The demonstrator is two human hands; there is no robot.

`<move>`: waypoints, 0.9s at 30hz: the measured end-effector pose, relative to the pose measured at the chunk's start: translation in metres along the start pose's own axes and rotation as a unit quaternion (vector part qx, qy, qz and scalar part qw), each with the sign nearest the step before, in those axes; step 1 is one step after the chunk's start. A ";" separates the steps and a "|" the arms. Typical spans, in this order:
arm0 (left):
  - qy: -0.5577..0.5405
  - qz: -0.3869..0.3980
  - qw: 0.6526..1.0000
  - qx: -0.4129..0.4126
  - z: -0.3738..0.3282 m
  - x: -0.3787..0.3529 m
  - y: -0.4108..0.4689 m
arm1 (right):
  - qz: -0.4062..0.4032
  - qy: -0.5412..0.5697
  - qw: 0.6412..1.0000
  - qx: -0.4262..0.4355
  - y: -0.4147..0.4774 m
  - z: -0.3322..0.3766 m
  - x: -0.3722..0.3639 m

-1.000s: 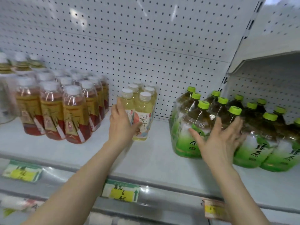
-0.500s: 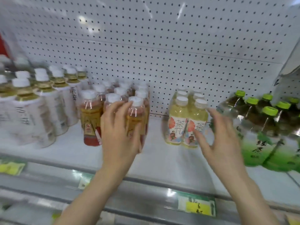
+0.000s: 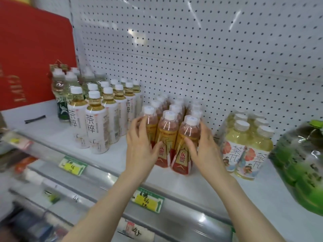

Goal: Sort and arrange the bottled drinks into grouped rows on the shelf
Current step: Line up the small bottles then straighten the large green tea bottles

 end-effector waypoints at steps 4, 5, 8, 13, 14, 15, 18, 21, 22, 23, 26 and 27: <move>-0.048 -0.016 0.997 0.062 0.017 0.001 0.000 | 0.016 -0.003 1.000 -0.007 -0.002 -0.001 0.004; -0.067 -0.019 0.994 0.079 0.022 0.002 0.001 | 0.024 -0.002 1.000 -0.008 -0.003 0.000 0.005; -0.127 0.011 0.985 0.114 0.036 -0.001 0.010 | 0.049 -0.003 0.999 -0.015 -0.003 -0.002 0.007; -0.182 0.119 0.969 0.119 0.053 -0.007 0.020 | 0.077 -0.001 0.997 -0.027 0.001 -0.002 0.007; -0.194 0.137 0.965 0.115 0.056 -0.007 0.021 | 0.078 0.005 0.997 -0.027 0.001 -0.003 0.006; -0.201 0.153 0.961 0.113 0.057 -0.007 0.021 | 0.079 0.007 0.996 -0.028 0.001 -0.003 0.006; -0.208 0.165 0.958 0.105 0.057 -0.007 0.023 | 0.068 0.009 0.997 -0.027 0.002 -0.005 0.004; -0.204 0.166 0.959 0.102 0.054 -0.005 0.021 | 0.071 0.012 0.997 -0.032 0.002 -0.006 0.007; -0.206 0.168 0.958 0.103 0.057 -0.006 0.020 | 0.074 0.014 0.997 -0.032 0.002 -0.007 0.005; -0.209 0.170 0.956 0.112 0.055 -0.005 0.019 | 0.079 0.014 0.996 -0.030 0.001 -0.002 0.006; -0.215 0.154 0.956 0.128 0.052 -0.001 0.013 | 0.093 0.028 0.995 -0.035 0.000 -0.006 0.020; -0.215 0.122 0.960 0.131 0.050 0.007 0.007 | 0.058 0.040 0.997 -0.040 0.000 -0.008 0.039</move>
Point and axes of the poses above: each hand's wrist, its own y-axis towards the middle knuckle, its own x-axis out of the back of the hand, z = x × y, the point moved 6 cm from there along y, towards the middle knuckle, and after that the axes turned 10 degrees about -y, right-handed, at the moved point
